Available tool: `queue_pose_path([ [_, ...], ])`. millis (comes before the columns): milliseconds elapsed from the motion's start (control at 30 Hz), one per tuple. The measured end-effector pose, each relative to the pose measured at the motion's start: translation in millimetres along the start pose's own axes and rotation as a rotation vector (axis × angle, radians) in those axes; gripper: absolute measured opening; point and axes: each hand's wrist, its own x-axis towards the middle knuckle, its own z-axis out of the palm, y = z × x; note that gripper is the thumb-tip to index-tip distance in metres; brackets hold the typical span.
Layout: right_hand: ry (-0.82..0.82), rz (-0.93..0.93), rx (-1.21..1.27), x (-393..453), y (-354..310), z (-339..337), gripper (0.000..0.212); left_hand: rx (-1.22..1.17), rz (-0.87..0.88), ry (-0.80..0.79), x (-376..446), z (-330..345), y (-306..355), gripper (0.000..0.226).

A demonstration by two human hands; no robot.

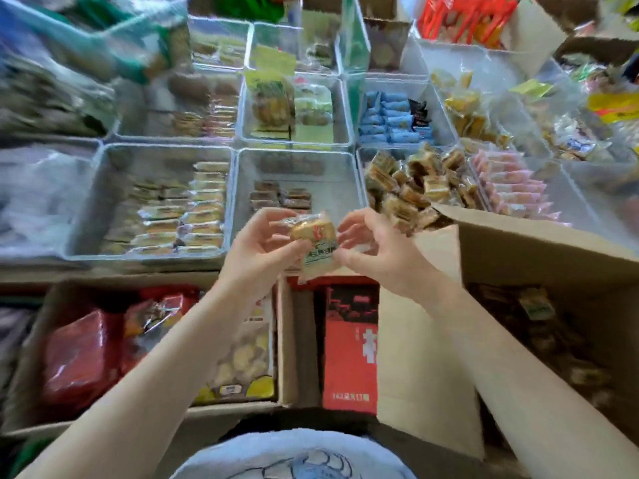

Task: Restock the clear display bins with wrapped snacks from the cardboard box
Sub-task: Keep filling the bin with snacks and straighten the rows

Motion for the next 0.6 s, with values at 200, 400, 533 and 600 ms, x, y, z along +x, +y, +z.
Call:
queue_pose_path([
  [200,-0.107,0.035,0.115,97,-26,119,0.036,-0.018,-0.072,0.132,19,-141,-29,0.042],
  [400,-0.042,0.006,-0.073,191,-54,189,0.032,-0.007,-0.244,0.382,52,-246,-62,0.041],
  [533,0.070,-0.056,-0.257,253,-60,223,0.031,-0.035,-0.425,0.462,85,-282,-74,0.038],
  [600,0.100,-0.093,-0.332,281,-56,240,0.032,-0.041,-0.522,0.453,102,-289,-78,0.042],
])
